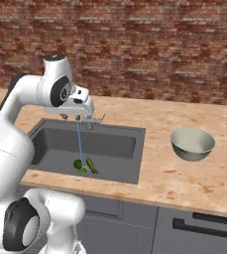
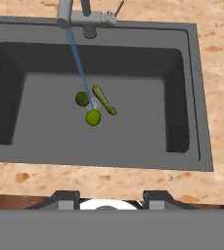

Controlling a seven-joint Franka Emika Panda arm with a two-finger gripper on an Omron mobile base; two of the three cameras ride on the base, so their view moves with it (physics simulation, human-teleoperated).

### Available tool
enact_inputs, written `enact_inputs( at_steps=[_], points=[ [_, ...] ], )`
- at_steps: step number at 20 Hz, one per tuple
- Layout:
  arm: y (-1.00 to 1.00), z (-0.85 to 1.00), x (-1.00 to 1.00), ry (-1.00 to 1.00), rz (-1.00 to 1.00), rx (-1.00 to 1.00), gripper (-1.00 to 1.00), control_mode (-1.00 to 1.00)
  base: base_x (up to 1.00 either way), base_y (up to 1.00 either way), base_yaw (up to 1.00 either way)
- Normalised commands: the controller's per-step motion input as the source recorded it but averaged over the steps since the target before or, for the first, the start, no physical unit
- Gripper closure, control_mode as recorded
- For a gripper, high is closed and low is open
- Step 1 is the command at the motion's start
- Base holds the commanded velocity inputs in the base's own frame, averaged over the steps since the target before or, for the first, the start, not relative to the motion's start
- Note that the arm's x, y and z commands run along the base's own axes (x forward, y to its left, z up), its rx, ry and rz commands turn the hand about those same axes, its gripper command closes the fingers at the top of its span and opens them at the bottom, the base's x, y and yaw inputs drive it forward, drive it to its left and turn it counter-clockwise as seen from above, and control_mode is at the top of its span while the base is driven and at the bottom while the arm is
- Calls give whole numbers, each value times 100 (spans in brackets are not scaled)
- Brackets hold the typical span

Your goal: Pick the limes from the sink and place them in one bowl. Place the squash in the other bowl. Then turn off the sink faucet.

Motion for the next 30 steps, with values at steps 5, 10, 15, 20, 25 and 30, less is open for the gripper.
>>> enact_inputs(
  at_steps=[5,10,15,20,25,30],
  points=[
    [0,-18,0,0,1,0,-100,-100,0,0,0],
    [0,-36,0,0,5,0,-100,-100,0,0,0],
    [-4,-31,0,0,7,0,-100,-100,0,0,0],
    [-2,-35,0,0,7,0,-100,-100,0,0,0],
    [-1,-39,4,0,8,0,-100,-100,0,0,0],
    [0,-34,11,0,7,0,-100,-100,0,0,0]
  ],
)
